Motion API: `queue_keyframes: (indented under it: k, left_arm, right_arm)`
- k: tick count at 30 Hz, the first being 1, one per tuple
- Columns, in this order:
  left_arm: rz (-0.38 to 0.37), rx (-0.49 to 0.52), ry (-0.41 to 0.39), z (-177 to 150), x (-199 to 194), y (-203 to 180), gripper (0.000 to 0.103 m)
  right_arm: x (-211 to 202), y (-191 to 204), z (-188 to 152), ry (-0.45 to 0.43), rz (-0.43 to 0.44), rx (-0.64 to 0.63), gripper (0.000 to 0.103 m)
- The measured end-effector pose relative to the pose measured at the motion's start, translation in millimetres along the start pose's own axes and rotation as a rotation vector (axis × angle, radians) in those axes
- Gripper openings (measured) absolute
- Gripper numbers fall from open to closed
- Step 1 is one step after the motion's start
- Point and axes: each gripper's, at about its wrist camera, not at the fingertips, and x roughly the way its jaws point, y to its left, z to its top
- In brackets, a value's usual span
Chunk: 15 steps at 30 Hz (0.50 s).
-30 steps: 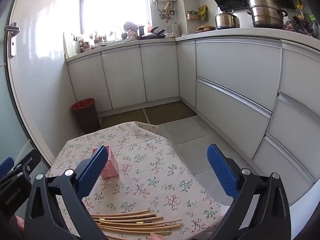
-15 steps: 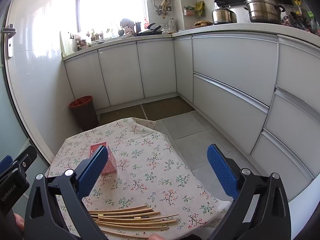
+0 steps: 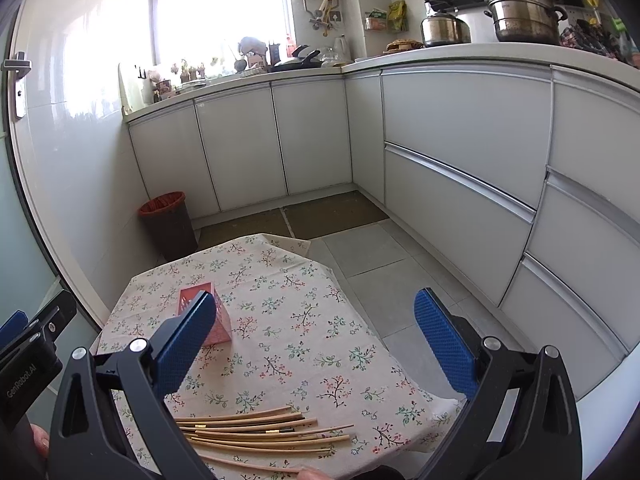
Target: Organize utensils
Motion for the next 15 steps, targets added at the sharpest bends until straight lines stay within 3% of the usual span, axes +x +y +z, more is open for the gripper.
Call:
queue_keyframes:
  k: [15]
  left_arm:
    - [0.0, -0.004, 0.01, -0.7, 1.4, 2.7, 0.096]
  right_arm:
    - [1.6, -1.0, -2.4, 0.011, 0.012, 0.005, 0.097]
